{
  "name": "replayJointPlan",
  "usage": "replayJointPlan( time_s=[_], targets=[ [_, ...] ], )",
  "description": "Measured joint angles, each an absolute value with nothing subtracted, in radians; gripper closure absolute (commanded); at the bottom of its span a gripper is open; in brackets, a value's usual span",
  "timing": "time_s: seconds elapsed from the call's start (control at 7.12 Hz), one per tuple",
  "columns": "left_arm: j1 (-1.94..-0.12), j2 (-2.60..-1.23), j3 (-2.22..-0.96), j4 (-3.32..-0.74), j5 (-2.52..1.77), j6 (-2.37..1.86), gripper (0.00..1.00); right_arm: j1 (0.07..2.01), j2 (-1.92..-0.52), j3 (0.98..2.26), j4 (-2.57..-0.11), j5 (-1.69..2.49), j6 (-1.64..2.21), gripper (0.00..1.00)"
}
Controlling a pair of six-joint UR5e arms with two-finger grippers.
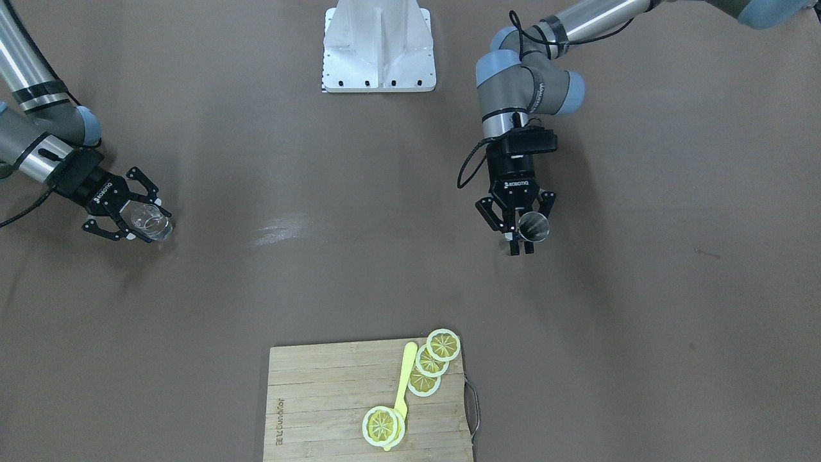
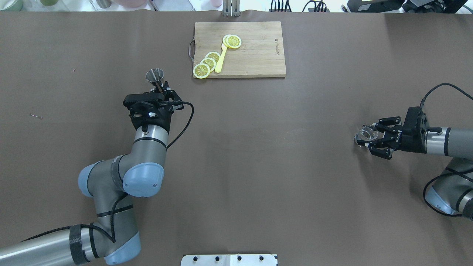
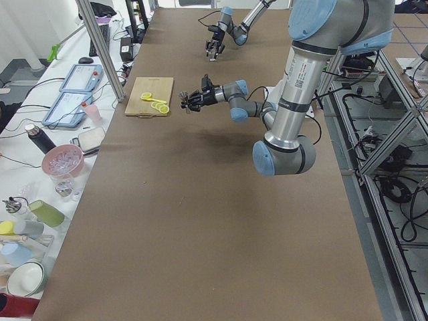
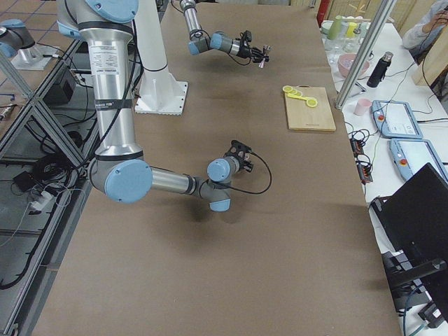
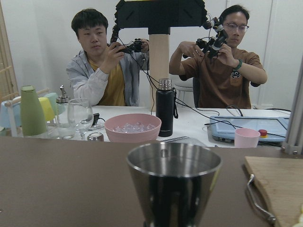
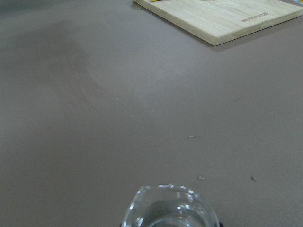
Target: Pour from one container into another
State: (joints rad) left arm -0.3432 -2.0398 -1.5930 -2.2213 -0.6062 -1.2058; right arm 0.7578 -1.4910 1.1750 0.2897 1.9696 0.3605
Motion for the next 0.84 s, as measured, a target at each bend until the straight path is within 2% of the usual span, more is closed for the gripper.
replayJointPlan(
  time_s=[0.28,0.84],
  targets=[
    [-0.289,-2.058,-1.593,-2.349,-0.619,-1.019,1.00,0.757,-1.491,1.175,0.289,1.970,0.361,0.37],
    [-0.254,-2.075,-1.593,-2.480,-0.786,-0.891,1.00,0.753,-1.491,1.175,0.286,1.963,0.360,0.66]
  ],
)
